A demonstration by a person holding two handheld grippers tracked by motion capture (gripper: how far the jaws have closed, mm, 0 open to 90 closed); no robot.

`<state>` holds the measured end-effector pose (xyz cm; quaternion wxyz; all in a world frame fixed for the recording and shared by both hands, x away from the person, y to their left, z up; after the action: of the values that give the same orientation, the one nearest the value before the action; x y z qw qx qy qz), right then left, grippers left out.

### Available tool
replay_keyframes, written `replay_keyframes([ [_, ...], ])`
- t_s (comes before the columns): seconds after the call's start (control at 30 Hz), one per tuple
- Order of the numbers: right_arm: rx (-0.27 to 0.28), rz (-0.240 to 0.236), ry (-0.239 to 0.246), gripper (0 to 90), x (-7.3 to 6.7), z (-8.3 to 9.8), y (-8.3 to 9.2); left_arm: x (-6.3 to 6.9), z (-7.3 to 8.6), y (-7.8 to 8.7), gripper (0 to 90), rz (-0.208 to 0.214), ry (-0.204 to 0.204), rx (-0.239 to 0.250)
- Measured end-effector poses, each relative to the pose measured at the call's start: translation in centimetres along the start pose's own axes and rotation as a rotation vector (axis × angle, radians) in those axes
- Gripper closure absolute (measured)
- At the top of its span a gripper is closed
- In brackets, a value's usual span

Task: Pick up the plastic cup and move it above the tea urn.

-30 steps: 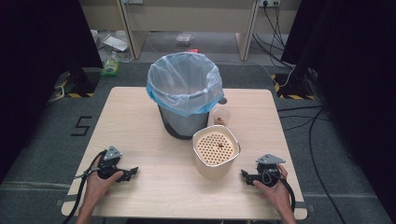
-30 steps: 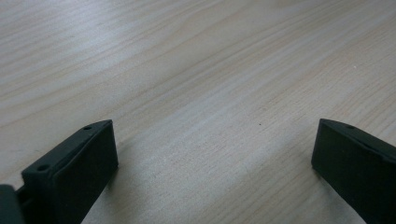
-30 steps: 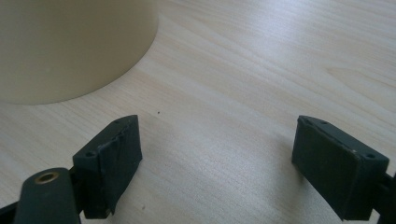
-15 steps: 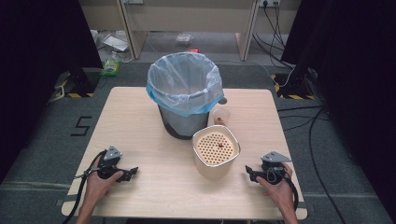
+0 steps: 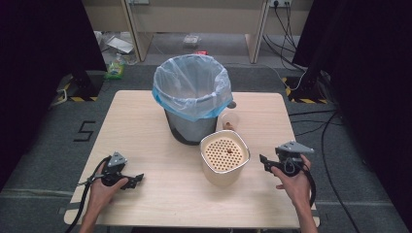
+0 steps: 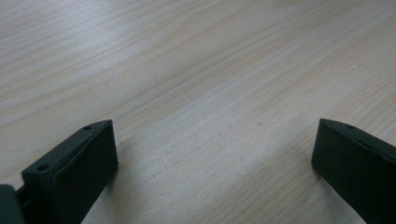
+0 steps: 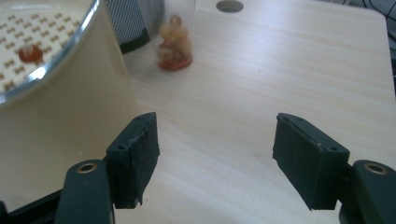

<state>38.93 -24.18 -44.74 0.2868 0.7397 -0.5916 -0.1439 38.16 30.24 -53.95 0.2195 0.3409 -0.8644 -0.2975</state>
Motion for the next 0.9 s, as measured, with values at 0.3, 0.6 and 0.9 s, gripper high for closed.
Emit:
replay_keyframes([
  [0.3, 0.015, -0.010, 0.005, 36.1, -0.3, -3.9, -2.1, 0.0, 0.0, 0.0, 0.0, 0.000, 0.001, 0.000],
  [0.6, -0.012, 0.000, 0.035, 40.8, -0.1, -7.6, -5.1, 0.0, 0.0, 0.0, 0.0, 0.000, 0.001, 0.000],
  [0.9, -0.023, -0.018, 0.041, 44.2, -0.8, -9.4, -7.0, 0.0, 0.0, 0.0, 0.0, 0.000, 0.000, 0.000],
])
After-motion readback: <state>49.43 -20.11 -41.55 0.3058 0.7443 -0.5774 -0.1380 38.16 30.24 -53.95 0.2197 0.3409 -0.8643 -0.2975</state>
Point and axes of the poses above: each handheld gripper's, and its own axes: y roughly backward along the jaws, z roughly out of its underside, x roughly to its right, the point moved 2 cm from there along -y, roughly forward along the jaws, and after that the axes turned 13 degrees about z, right-handed, at the moved point
